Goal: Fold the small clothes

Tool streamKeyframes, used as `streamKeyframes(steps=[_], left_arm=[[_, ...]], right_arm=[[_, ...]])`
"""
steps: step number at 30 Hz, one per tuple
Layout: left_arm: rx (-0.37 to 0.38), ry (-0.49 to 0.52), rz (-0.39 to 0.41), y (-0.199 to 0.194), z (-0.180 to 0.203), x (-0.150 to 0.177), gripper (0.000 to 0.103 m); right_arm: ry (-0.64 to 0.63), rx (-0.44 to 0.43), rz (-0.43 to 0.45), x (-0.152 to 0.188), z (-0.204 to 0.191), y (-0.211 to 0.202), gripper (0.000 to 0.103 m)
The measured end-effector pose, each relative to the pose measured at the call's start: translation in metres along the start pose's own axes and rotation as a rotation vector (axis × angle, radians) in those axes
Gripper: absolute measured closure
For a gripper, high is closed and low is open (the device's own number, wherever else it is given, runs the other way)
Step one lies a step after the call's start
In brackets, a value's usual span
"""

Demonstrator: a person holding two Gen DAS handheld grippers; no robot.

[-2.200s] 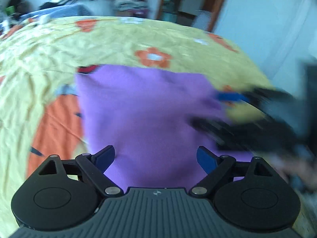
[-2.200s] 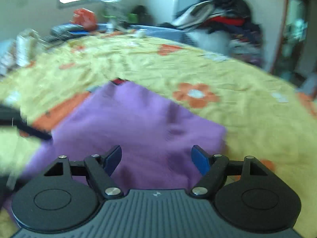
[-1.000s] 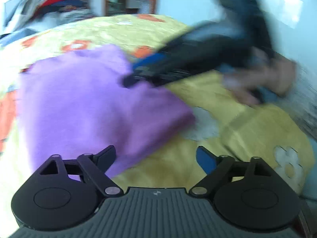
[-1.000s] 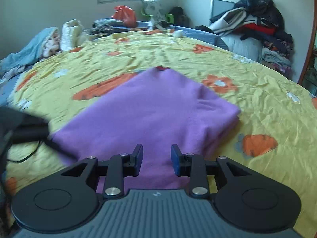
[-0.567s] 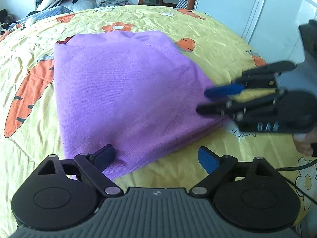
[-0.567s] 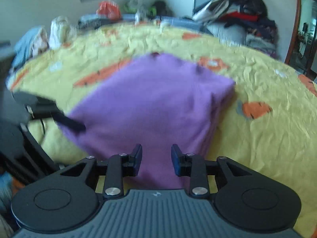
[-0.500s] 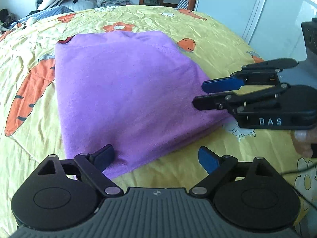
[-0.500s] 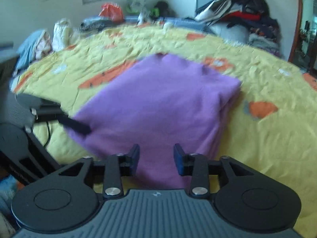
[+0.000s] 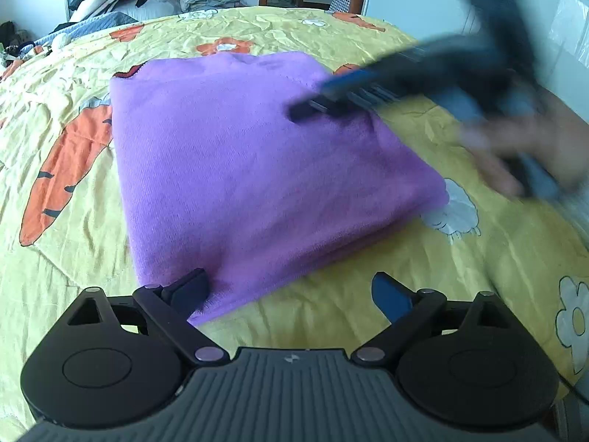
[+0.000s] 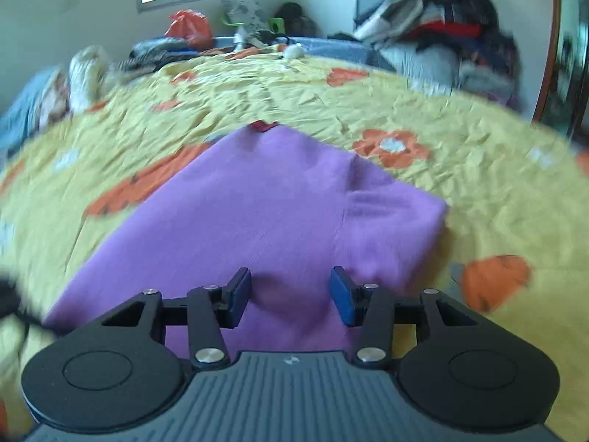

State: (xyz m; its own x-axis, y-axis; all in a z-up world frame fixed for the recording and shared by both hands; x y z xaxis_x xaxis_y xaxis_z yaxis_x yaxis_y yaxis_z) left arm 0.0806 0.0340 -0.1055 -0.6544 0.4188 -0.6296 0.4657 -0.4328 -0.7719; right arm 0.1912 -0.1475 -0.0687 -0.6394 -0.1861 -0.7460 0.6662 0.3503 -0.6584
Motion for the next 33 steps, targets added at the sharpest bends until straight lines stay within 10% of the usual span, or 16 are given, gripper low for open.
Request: streamKeyframes(steps=[10, 13, 16, 22, 27, 33], left_arm=[[-0.067, 0.056, 0.021, 0.004, 0.015, 0.013, 0.0], [-0.078, 0.067, 0.021, 0.004, 0.016, 0.013, 0.0], [-0.068, 0.043, 0.017, 0.0, 0.013, 0.013, 0.0], [-0.055, 0.047, 0.012, -0.002, 0.01, 0.013, 0.0], [-0.095, 0.098, 0.025, 0.0, 0.019, 0.02, 0.0], [-0.081, 0.074, 0.005, -0.007, 0.015, 0.017, 0.0]], right_arm=[[-0.018, 0.117, 0.017, -0.04, 0.013, 0.021, 0.04], [-0.013, 0.206, -0.044, -0.034, 0.033, 0.054, 0.0], [0.149, 0.17, -0.028, -0.03, 0.052, 0.039, 0.0], [0.031, 0.093, 0.139, 0.012, -0.018, -0.039, 0.0], [-0.094, 0.13, -0.047, 0.067, -0.062, -0.032, 0.0], [0.023, 0.099, -0.012, 0.077, -0.053, -0.068, 0.0]])
Point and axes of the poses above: each gripper's, at about its wrist camera, not at the fingertips, and y roughly the way its jaws point, z to its right, x to its underside, the point moved 1 cm from there along y, roughly the way its jaws point, and after that the axes turned 1 degree about z, right-handed, at the moved point
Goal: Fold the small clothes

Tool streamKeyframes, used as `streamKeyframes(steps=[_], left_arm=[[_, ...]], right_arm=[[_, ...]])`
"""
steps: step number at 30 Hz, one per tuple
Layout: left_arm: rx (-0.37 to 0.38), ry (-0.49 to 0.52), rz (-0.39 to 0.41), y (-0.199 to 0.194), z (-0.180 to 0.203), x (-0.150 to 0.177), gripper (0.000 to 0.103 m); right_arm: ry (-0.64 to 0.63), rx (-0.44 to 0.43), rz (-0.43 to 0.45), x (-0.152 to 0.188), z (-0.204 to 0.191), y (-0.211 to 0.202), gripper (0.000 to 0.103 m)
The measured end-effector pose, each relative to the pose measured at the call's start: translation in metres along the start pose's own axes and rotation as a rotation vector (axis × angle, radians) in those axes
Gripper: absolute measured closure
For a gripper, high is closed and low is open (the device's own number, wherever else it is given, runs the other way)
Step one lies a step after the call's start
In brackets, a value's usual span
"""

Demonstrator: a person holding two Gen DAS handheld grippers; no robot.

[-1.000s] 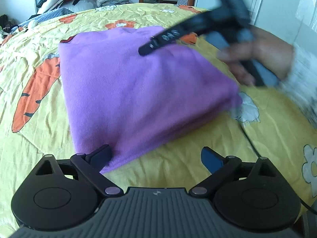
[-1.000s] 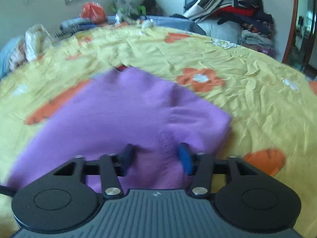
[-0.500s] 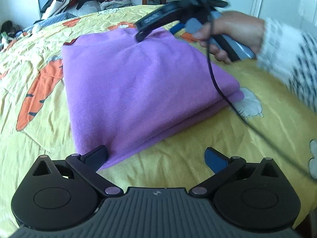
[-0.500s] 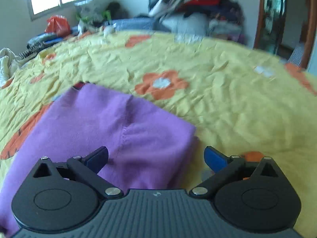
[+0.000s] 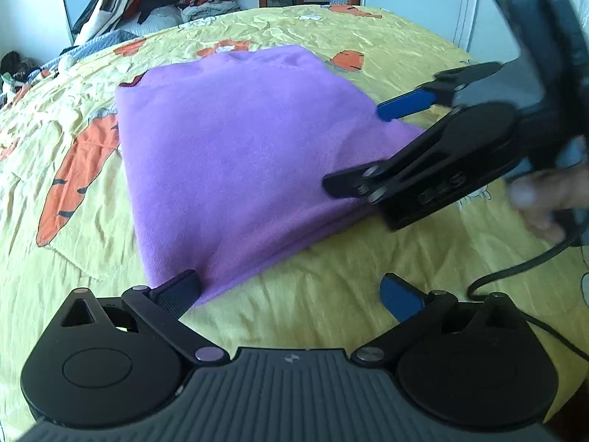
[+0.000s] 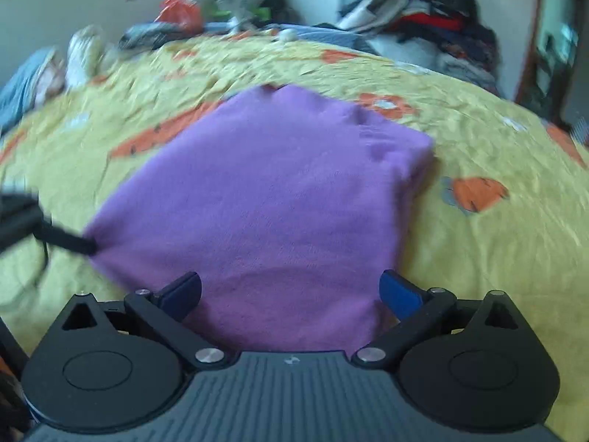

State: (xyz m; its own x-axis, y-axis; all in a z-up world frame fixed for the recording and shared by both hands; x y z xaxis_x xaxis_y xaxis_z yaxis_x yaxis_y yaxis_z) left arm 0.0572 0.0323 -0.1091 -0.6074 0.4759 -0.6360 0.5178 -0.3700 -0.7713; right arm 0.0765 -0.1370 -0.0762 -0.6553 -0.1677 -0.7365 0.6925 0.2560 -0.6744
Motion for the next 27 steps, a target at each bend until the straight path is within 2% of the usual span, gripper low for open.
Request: streamKeyframes(steps=[3, 7, 10, 12, 14, 16, 17, 18, 19, 22, 25, 27], left_arm=[[0.005, -0.033, 0.016, -0.011, -0.008, -0.005, 0.0], [-0.051, -0.085, 0.073, -0.025, -0.037, -0.015, 0.0], [-0.1, -0.127, 0.072, -0.019, -0.065, -0.026, 0.0], [-0.079, -0.175, 0.076, -0.01, -0.086, -0.034, 0.0], [-0.069, -0.253, 0.076, 0.001, -0.11, -0.044, 0.0], [0.001, -0.378, 0.075, 0.011, -0.139, -0.052, 0.0], [0.073, -0.454, 0.069, 0.016, -0.154, -0.055, 0.0], [0.146, -0.533, 0.065, 0.022, -0.168, -0.058, 0.0], [0.181, -0.593, 0.059, 0.028, -0.178, -0.059, 0.0], [0.276, -0.677, 0.039, 0.039, -0.194, -0.065, 0.0], [0.426, -0.751, -0.001, 0.053, -0.201, -0.062, 0.0], [0.497, -0.79, -0.034, 0.065, -0.202, -0.06, 0.0]], right_arm=[[0.123, 0.009, 0.021, 0.0, 0.024, -0.019, 0.0], [0.184, 0.044, 0.022, -0.009, 0.055, -0.017, 0.0], [0.27, -0.017, 0.044, -0.008, 0.072, -0.016, 0.0], [0.308, -0.052, 0.075, -0.009, 0.08, -0.014, 0.0], [0.343, -0.037, 0.08, -0.012, 0.087, -0.01, 0.0], [0.395, -0.058, 0.057, -0.015, 0.097, -0.002, 0.0], [0.426, -0.079, 0.045, -0.016, 0.103, 0.002, 0.0], [0.468, -0.118, 0.044, -0.016, 0.111, 0.006, 0.0], [0.515, -0.178, 0.049, -0.015, 0.121, 0.009, 0.0], [0.66, -0.341, 0.083, -0.008, 0.147, 0.017, 0.0], [0.695, -0.389, 0.068, -0.008, 0.157, 0.024, 0.0], [0.684, -0.423, 0.042, -0.01, 0.155, 0.033, 0.0]])
Point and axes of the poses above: each gripper's, at about its wrist camera, not at the fingertips, and y roughly the way its jaws point, z to its right, x to its underside, the point moved 1 cm from there along y, roughly the way its jaws point, and after that the axes turned 1 degree about z, right-handed, at the moved point
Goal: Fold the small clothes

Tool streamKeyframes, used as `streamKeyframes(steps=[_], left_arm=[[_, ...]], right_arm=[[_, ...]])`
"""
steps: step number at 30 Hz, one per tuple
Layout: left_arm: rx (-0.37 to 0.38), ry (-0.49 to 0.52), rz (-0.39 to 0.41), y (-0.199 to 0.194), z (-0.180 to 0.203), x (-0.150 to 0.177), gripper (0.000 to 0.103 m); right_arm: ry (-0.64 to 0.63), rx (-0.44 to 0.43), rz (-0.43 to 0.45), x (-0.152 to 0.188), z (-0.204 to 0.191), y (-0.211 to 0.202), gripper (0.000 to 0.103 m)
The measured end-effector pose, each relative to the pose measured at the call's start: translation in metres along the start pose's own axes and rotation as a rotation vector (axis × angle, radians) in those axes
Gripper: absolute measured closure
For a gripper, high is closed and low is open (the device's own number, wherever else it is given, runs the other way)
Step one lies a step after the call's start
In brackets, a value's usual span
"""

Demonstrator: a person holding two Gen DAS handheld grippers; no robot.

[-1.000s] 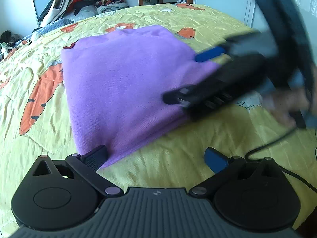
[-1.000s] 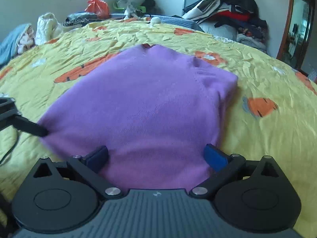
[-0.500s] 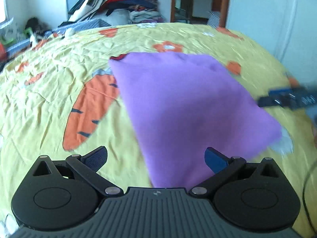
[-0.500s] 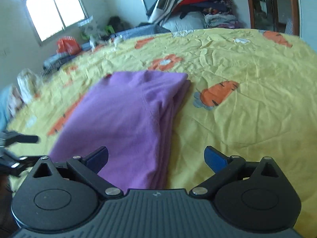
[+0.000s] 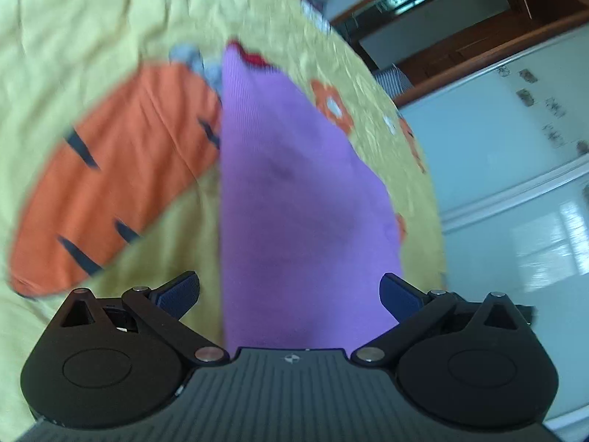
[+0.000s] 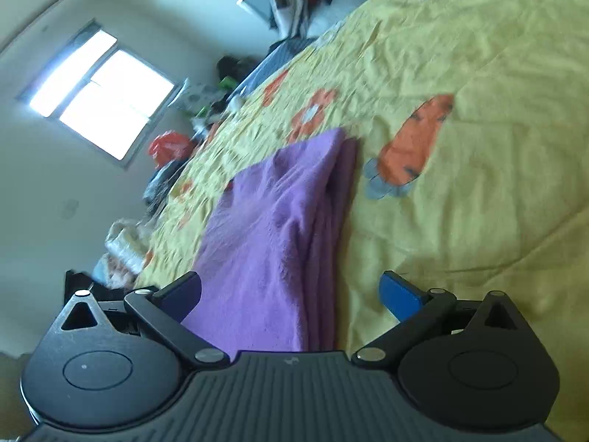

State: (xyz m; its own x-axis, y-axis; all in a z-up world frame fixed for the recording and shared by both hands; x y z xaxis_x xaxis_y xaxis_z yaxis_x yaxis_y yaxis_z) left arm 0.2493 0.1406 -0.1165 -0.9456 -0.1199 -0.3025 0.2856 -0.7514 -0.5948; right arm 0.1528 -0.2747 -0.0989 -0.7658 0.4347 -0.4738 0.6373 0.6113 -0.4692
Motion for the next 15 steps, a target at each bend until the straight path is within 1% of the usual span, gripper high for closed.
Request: streamKeyframes(steps=[1, 3, 6, 7, 9, 10, 11, 12, 13, 15], left_arm=[[0.021, -0.01, 0.009, 0.002, -0.001, -0.001, 0.0], [0.038, -0.04, 0.003, 0.006, -0.003, -0.009, 0.0], [0.064, -0.135, 0.003, 0.012, -0.009, -0.017, 0.0], [0.082, -0.167, -0.006, 0.017, -0.009, -0.02, 0.0], [0.09, -0.197, -0.037, 0.027, -0.006, -0.028, 0.002], [0.073, -0.194, -0.054, 0.033, -0.001, -0.033, 0.01], [0.032, -0.171, -0.071, 0.037, 0.006, -0.038, 0.022], [-0.043, -0.121, -0.082, 0.041, 0.015, -0.042, 0.058], [-0.126, -0.046, -0.1, 0.047, 0.024, -0.046, 0.07], [-0.202, 0.12, -0.093, 0.054, 0.047, -0.044, 0.073]], right_arm=[[-0.013, -0.007, -0.003, -0.001, -0.001, 0.005, 0.0], [-0.016, -0.041, -0.03, -0.006, -0.004, 0.017, 0.0], [-0.044, -0.049, -0.058, -0.014, -0.013, 0.039, 0.001], [-0.048, -0.046, -0.059, -0.016, -0.017, 0.045, 0.001], [-0.074, -0.025, -0.075, -0.017, -0.026, 0.055, 0.004], [-0.103, 0.01, -0.082, -0.016, -0.032, 0.059, 0.021], [-0.13, 0.067, -0.09, -0.015, -0.037, 0.063, 0.064], [-0.146, 0.133, -0.098, -0.014, -0.04, 0.068, 0.076], [-0.147, 0.138, -0.087, -0.013, -0.042, 0.07, 0.076], [-0.223, 0.204, -0.057, -0.006, -0.056, 0.067, 0.076]])
Point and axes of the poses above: each gripper's, at about its wrist camera, not at the fingertips, and y roughly the way its jaws point, z to its right, x to its underside, the point moved 1 cm from there along y, roughly the way its jaws point, and after that the axes turned 1 degree about z, right-handed, at the moved point
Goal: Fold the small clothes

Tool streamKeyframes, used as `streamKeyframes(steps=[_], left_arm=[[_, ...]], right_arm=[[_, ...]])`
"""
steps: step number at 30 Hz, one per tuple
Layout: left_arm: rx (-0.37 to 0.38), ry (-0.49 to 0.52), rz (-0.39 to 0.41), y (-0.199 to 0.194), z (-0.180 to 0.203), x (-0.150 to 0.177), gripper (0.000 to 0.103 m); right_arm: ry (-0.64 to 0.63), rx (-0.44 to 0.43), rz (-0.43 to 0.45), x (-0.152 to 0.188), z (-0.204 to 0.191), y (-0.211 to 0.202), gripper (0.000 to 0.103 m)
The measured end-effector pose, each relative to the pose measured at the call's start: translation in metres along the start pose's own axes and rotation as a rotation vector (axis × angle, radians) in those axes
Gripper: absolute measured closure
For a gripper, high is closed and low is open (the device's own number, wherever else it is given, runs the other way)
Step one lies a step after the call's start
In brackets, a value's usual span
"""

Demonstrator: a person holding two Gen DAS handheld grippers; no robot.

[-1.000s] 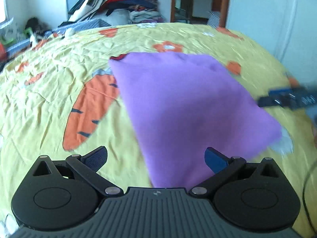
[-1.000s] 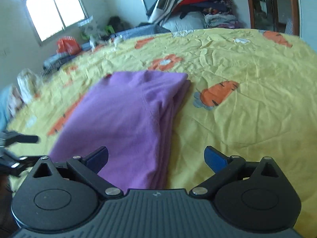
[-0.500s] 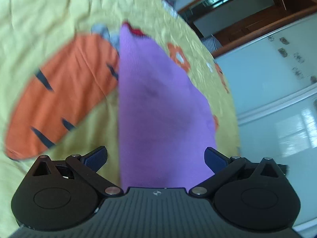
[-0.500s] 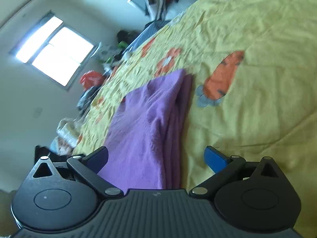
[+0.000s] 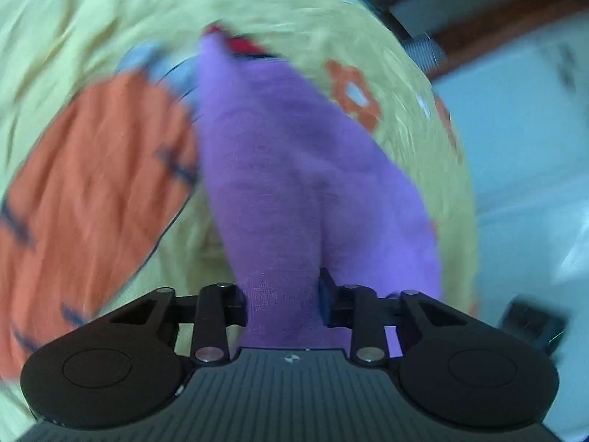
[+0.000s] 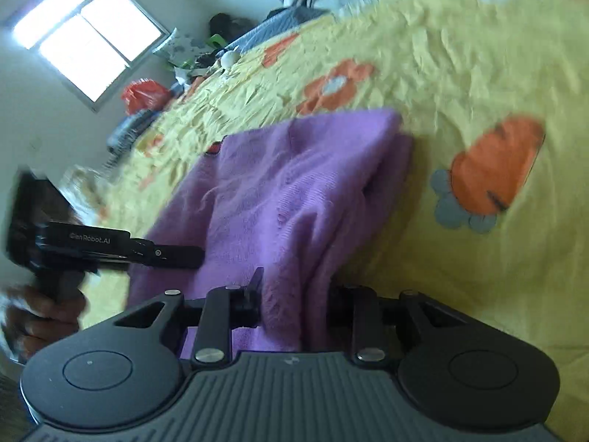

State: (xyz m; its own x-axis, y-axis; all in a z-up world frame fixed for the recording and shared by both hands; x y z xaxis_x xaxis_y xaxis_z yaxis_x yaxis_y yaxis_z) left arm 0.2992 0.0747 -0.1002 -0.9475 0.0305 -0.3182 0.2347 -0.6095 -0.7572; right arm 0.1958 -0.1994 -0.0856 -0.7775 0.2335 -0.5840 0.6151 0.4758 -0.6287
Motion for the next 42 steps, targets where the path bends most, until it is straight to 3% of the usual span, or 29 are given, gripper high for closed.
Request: streamKeyframes(steps=[4, 7, 10, 12, 13, 14, 16, 17, 19, 20, 22, 24, 25, 26, 27, 28, 32, 35, 36, 38, 39, 40, 42], left_arm=[[-0.171, 0.363, 0.085, -0.015, 0.062, 0.023, 0.078], [-0.151, 0.427, 0.109, -0.032, 0.091, 0.036, 0.079], [-0.072, 0.379, 0.083, -0.053, 0.1, 0.041, 0.078], [-0.034, 0.302, 0.034, -0.052, 0.09, 0.044, 0.073], [-0.024, 0.288, -0.005, -0.045, 0.085, 0.045, 0.063], [-0.043, 0.275, -0.028, -0.039, 0.076, 0.05, 0.061], [-0.069, 0.246, -0.027, -0.043, 0.054, 0.072, 0.056], [-0.054, 0.251, -0.016, -0.05, 0.048, 0.084, 0.051], [-0.017, 0.234, 0.01, -0.068, 0.034, 0.111, 0.031], [0.003, 0.227, 0.009, -0.073, 0.026, 0.124, 0.027], [0.004, 0.209, 0.002, -0.079, 0.017, 0.149, 0.023], [0.015, 0.182, -0.013, -0.075, 0.015, 0.166, 0.023], [0.018, 0.177, 0.026, -0.077, 0.016, 0.172, 0.027], [0.023, 0.174, 0.031, -0.072, 0.022, 0.173, 0.035], [0.05, 0.153, 0.008, -0.067, 0.023, 0.171, 0.054], [0.076, 0.104, -0.041, -0.057, 0.022, 0.166, 0.087], [0.124, 0.082, -0.105, -0.059, 0.024, 0.147, 0.091], [0.137, 0.092, -0.094, -0.078, 0.018, 0.145, 0.092], [0.128, 0.091, -0.099, -0.08, 0.012, 0.148, 0.092], [0.063, 0.136, -0.149, -0.071, 0.004, 0.158, 0.086], [0.042, 0.128, -0.172, -0.067, -0.003, 0.163, 0.083], [0.025, 0.147, -0.157, -0.07, -0.005, 0.17, 0.074], [0.0, 0.223, -0.095, -0.084, 0.003, 0.181, 0.07]], right_arm=[[-0.109, 0.082, 0.094, 0.011, -0.036, -0.027, 0.079], [-0.084, 0.064, 0.151, 0.019, -0.048, -0.069, 0.079], [-0.053, 0.097, 0.169, 0.033, -0.041, -0.101, 0.073], [-0.106, 0.139, 0.132, 0.045, -0.033, -0.098, 0.032], [-0.064, 0.184, 0.099, 0.051, -0.022, -0.092, 0.0], [-0.028, 0.227, 0.09, 0.059, -0.014, -0.093, 0.0], [-0.004, 0.159, 0.127, 0.082, -0.009, -0.112, 0.0], [0.011, 0.112, 0.154, 0.096, -0.006, -0.122, 0.0], [0.049, 0.077, 0.177, 0.123, -0.001, -0.135, 0.0], [0.062, 0.067, 0.173, 0.132, 0.0, -0.135, 0.0], [0.079, 0.051, 0.149, 0.146, 0.001, -0.128, 0.002], [0.088, 0.01, 0.192, 0.156, -0.001, -0.128, 0.007], [0.09, -0.003, 0.191, 0.157, -0.005, -0.123, 0.03], [0.087, 0.009, 0.164, 0.158, -0.009, -0.116, 0.087], [0.112, 0.009, 0.137, 0.156, -0.008, -0.108, 0.089], [0.126, 0.004, 0.144, 0.153, -0.008, -0.104, 0.089], [0.073, -0.013, 0.219, 0.147, -0.039, -0.138, 0.09], [0.06, -0.014, 0.232, 0.159, -0.052, -0.164, 0.087], [0.021, 0.031, 0.194, 0.167, -0.053, -0.161, 0.081], [-0.013, 0.182, 0.102, 0.177, -0.048, -0.15, 0.025], [-0.015, 0.219, 0.122, 0.181, -0.044, -0.154, 0.025], [-0.028, 0.202, 0.168, 0.183, -0.043, -0.162, 0.025], [-0.013, 0.18, 0.271, 0.174, -0.04, -0.179, 0.025]])
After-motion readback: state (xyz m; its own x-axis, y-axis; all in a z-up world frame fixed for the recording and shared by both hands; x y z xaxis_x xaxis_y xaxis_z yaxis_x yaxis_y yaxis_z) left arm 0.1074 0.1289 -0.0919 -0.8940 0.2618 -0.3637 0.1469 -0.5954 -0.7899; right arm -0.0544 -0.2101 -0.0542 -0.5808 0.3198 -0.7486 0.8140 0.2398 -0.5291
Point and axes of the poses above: each gripper's, at about its wrist camera, not at the fingertips, and y roughly the way its jaws point, z to its right, x to its underside, the point moved 1 cm from there along y, roughly the way its jaws point, and after that the axes turned 1 degree about z, right-handed, at the moved point
